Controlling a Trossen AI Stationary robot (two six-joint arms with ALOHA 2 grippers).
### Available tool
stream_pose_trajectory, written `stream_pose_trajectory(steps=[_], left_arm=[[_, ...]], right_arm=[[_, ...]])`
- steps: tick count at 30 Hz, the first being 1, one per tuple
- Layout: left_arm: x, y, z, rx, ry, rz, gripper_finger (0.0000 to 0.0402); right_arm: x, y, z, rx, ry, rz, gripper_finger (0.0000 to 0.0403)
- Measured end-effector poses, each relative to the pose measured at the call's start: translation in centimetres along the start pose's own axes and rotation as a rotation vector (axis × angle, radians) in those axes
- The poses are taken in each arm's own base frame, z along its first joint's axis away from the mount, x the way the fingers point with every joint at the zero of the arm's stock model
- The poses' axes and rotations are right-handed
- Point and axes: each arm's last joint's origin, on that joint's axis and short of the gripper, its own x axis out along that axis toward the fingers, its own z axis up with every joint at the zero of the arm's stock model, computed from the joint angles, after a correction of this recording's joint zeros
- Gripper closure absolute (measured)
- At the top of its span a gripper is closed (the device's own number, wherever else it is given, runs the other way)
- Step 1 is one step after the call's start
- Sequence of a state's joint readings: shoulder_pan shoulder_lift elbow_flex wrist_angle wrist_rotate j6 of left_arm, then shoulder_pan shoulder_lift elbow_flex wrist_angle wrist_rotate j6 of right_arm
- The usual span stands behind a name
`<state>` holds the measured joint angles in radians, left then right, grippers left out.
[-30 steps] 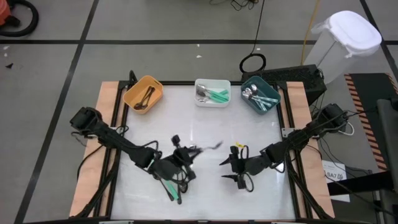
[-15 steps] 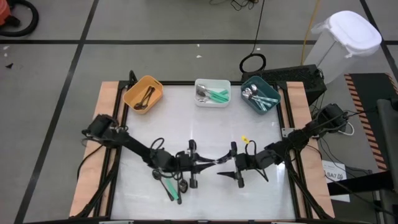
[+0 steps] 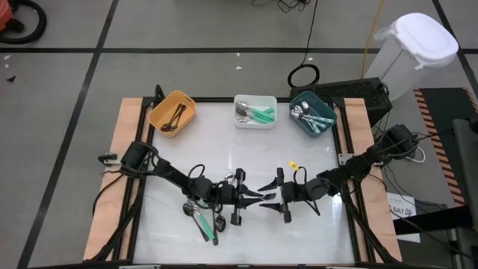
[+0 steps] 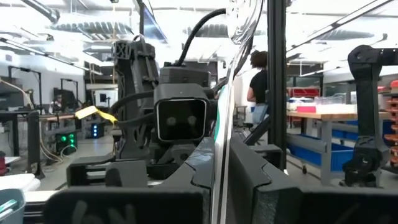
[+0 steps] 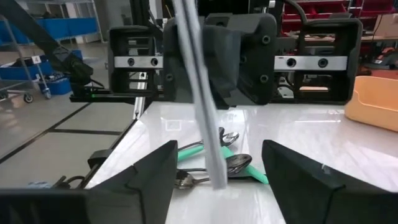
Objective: Sort silverware by color (type)
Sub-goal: Put the blue patterned spoon into the blue bin
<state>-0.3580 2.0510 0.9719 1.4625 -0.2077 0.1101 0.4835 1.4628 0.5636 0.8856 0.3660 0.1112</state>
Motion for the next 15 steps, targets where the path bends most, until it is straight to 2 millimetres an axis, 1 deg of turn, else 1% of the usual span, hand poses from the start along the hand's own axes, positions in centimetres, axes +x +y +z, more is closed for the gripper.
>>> stream_pose_trajectory(steps=[3,6,9,13,15], left_arm=[[0.55,-0.16,-0.28,0.004,-0.006,-0.002,0.0380],[0.93,-0.36,-0.53,0.011,-0.012,-0.031,0.0380],[0.92,-0.39,-0.62,0.012,-0.012,-0.042,0.0380],[0.92,-0.42,-0.70,0.016,-0.004,-0.044,0.0380],[0.92,-0.37,-0.76,0.004,0.003,-0.035,0.0374]], right_arm=[[0.00,0.01,0.01,0.000,-0.001,0.003,0.0194],[0.00,0.03,0.04,0.002,-0.003,0.010,0.0229],[0.00,0.13,-0.02,-0.001,0.004,0.041,0.0274],[-0.01,0.24,-0.05,-0.004,0.010,0.080,0.0344],[-0.02,0.27,-0.08,-0.016,0.013,0.085,0.0375]])
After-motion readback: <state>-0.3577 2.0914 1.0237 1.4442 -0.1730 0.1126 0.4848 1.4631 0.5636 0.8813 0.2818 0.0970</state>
